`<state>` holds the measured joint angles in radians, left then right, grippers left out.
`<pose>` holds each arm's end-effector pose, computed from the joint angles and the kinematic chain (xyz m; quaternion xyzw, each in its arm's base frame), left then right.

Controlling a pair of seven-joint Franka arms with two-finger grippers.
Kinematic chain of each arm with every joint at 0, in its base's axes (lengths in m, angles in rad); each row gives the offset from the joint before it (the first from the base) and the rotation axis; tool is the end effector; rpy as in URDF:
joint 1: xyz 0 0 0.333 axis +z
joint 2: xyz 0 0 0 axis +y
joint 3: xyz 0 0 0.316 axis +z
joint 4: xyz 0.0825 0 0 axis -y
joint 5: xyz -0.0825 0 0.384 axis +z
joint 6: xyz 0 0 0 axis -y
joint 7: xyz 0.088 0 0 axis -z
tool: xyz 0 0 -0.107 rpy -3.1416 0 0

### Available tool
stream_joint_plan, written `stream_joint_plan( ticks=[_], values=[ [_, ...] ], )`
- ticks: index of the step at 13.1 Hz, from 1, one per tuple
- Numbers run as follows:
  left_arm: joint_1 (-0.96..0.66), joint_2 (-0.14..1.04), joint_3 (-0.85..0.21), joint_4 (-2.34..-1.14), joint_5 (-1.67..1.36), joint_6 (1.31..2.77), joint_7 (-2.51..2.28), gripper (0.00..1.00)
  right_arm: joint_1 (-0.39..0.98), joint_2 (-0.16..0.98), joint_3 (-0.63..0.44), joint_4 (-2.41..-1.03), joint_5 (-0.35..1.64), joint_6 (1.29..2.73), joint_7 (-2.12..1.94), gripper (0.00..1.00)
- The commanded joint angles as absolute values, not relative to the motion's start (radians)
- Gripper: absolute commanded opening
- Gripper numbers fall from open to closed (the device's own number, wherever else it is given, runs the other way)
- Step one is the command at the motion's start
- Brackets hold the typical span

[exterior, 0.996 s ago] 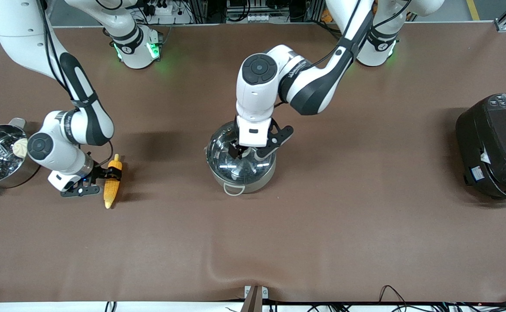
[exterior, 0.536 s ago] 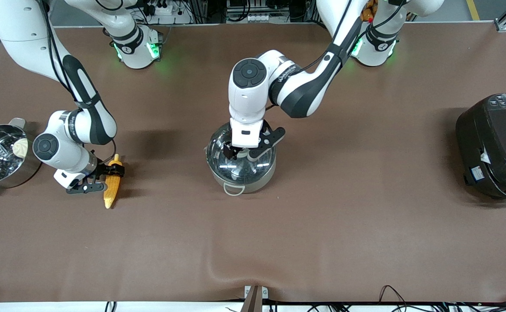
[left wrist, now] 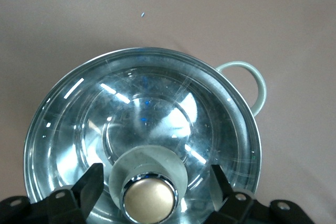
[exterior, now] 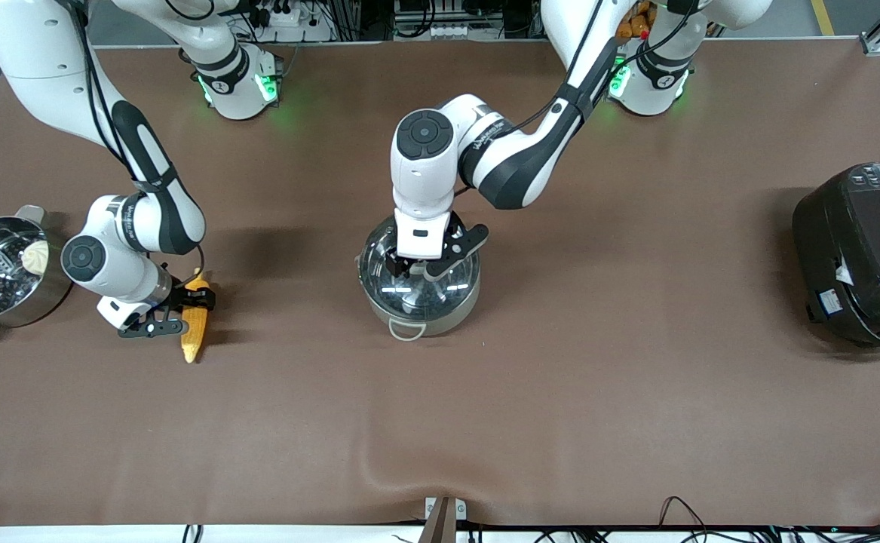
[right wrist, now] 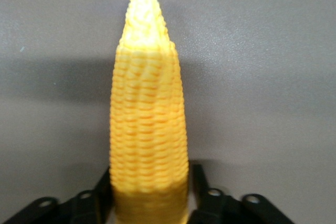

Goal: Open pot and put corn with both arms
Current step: 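Grasp the lid knob with the left gripper while the right gripper grasps the corn, then lift the glass lid off the pot with the left gripper and set it aside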

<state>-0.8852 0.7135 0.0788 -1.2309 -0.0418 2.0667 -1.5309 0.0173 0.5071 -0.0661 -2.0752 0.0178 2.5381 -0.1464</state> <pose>0.5108 -0.5589 0.3602 0.9341 0.3515 0.0300 0.0548 0.5819 -0.0288 0.1773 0.9987 0.0451 -0.0225 0.0091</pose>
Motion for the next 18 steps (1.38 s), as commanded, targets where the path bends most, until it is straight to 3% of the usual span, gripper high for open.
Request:
stream_joint_plan(
  ticks=[1,6,8,16,18],
  values=[
    [-0.900,0.742,0.095,-1.197,-0.048,2.074,-1.543,0.85,0.008,0.518,-0.058,-2.060,0.031,2.539,-0.147,0.00],
    [-0.916,0.746,0.095,-1.198,-0.048,2.075,-1.545,0.79,0.009,0.514,-0.058,-2.039,0.029,2.525,-0.172,0.00],
    [-0.916,0.746,0.094,-1.198,-0.048,2.075,-1.545,0.68,0.009,0.512,-0.058,-2.007,0.023,2.478,-0.183,0.00],
    [-0.916,0.747,0.091,-1.204,-0.049,2.075,-1.546,0.66,0.006,0.502,-0.058,-2.002,0.021,2.465,-0.204,0.00],
    [-0.916,0.750,0.091,-1.203,-0.051,2.074,-1.546,0.57,0.003,0.491,-0.055,-2.002,0.029,2.464,-0.232,0.00]
  ],
)
